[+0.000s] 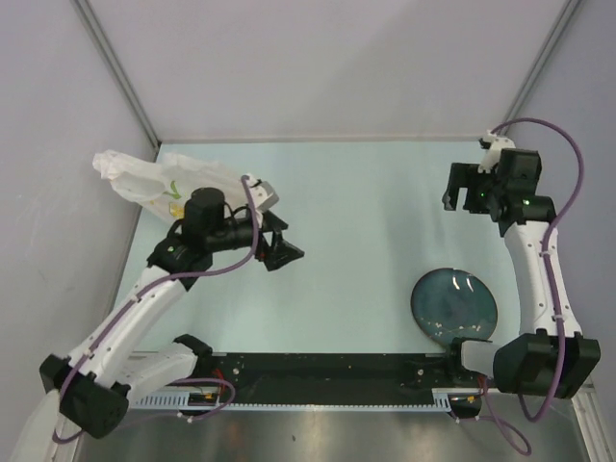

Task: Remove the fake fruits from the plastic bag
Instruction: Move the plate to the center of the board.

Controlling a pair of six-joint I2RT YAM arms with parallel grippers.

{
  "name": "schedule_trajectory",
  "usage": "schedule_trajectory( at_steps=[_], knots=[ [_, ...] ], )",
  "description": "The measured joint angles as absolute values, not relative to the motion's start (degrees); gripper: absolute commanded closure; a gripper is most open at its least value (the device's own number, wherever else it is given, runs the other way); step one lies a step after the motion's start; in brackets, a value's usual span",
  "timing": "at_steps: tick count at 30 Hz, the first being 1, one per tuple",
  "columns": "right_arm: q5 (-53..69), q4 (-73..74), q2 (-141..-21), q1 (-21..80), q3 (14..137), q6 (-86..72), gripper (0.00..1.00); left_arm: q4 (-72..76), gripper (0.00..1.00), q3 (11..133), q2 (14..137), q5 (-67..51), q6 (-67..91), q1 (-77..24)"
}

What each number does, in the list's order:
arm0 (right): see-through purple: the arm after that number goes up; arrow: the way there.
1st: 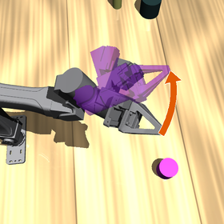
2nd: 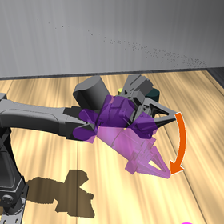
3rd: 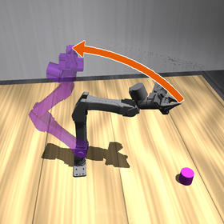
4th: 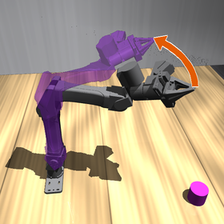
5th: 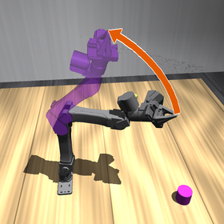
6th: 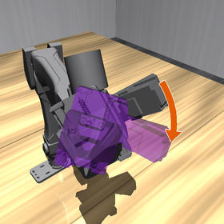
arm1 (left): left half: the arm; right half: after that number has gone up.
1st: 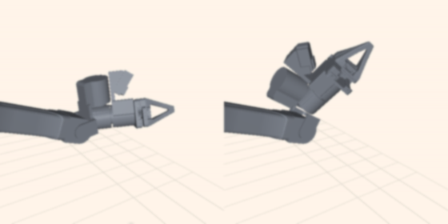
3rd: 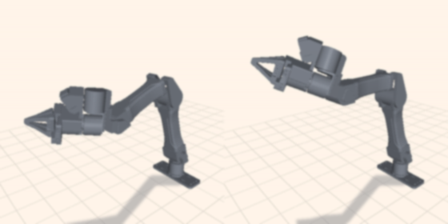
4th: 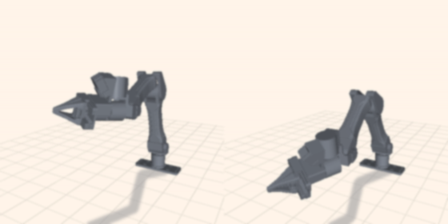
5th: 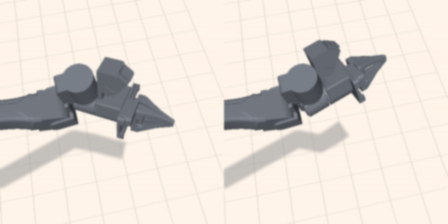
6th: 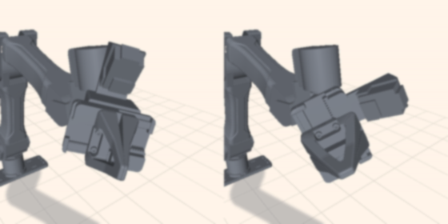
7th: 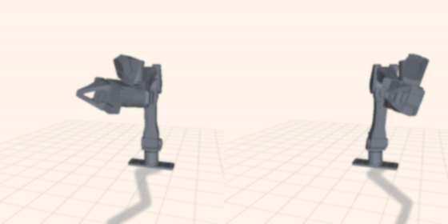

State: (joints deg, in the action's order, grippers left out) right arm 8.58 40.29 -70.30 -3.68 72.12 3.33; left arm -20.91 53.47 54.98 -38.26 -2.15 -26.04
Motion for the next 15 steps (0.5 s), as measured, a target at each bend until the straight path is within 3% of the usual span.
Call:
schedule_trajectory(
  at_steps=[6, 15],
  knots=[
    [11.2, 44.5, -64.1, -8.6, 72.2, -0.5, 0.0, -15.9, 0.05, 56.4, 64.7, -36.9, -1.3, -34.9],
    [14.1, 46.0, -56.7, -14.3, 72.2, -1.5, 0.0, -12.3, 0.02, 60.6, 72.7, -30.9, 5.1, -36.2]
  ],
)
